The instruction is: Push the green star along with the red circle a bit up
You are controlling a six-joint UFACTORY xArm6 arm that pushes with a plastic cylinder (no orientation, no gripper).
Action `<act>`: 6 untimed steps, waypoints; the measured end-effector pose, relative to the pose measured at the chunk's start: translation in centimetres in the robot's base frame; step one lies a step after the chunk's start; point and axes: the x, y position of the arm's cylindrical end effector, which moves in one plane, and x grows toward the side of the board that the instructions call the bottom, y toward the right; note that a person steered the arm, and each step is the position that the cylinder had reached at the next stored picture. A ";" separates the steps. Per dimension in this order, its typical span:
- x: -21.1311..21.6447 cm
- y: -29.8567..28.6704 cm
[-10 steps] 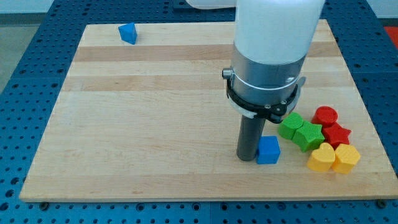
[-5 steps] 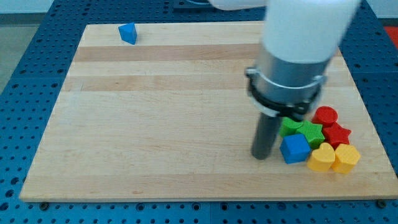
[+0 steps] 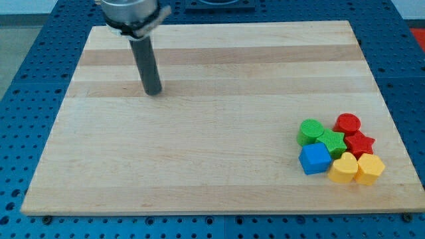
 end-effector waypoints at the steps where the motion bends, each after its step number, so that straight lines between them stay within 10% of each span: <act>1: -3.3 -3.0; 6: -18.5 -6.7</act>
